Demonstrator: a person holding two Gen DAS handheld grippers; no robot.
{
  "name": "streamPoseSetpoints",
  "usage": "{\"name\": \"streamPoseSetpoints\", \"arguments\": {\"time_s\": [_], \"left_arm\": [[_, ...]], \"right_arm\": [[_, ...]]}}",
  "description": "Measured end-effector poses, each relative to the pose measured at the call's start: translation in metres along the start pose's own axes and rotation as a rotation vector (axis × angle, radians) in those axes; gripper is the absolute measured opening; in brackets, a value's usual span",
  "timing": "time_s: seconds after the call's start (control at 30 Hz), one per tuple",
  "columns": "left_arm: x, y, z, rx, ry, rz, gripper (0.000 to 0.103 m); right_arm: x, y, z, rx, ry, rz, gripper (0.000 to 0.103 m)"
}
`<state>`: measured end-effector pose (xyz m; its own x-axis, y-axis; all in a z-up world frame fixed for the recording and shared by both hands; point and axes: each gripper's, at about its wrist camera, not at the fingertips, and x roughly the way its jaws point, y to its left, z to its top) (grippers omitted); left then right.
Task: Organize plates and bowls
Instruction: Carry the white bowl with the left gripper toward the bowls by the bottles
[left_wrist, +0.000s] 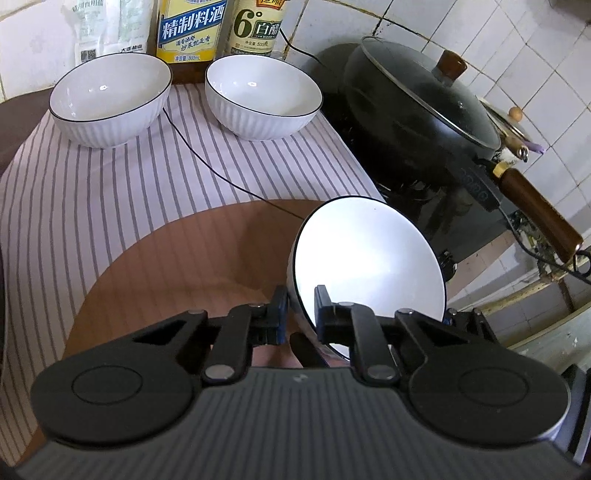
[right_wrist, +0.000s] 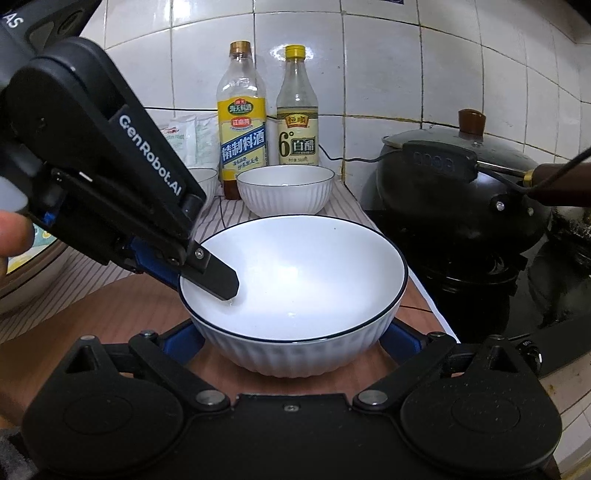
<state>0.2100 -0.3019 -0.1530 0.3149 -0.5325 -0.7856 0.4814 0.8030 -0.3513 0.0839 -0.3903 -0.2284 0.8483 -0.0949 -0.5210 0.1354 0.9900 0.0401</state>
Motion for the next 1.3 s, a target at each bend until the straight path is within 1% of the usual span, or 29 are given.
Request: {"name": "streamPoseSetpoints", "arguments": {"time_s": [0.13,0.33,0.43,0.57,0.73,0.9,1.3], "left_arm": [[-0.008,0.005,-0.003,-0.006,0.011,0.013,0.013],[-0.032,0.017,-0.008,-0.013,0.001,0.041,0.013],[-0.047,0.028,-0.008,-0.032,-0.003,0.064,0.013],[-0.069,0.051,-0.009,-0.082,-0.009,0.086,0.014],[-0.087,0.077,-0.013,-0.132,-0.018,0.118,0.014],[-0.087,0.095,-0.017,-0.164,-0.017,0.139,0.013],[-0.08,0.112,-0.013,-0.167,-0.025,0.184,0.013]], "right_arm": [[-0.004,0.006,0.003,-0.013,0.01,0.028,0.101],[-0.013,0.027,0.01,-0.046,0.005,0.059,0.101],[-0.016,0.041,0.015,-0.067,0.003,0.087,0.101],[-0.017,0.063,0.022,-0.098,-0.009,0.142,0.101],[-0.012,0.089,0.028,-0.147,-0.016,0.204,0.101],[-0.001,0.102,0.027,-0.169,-0.001,0.231,0.101],[0.024,0.113,0.028,-0.192,0.014,0.257,0.101]]}}
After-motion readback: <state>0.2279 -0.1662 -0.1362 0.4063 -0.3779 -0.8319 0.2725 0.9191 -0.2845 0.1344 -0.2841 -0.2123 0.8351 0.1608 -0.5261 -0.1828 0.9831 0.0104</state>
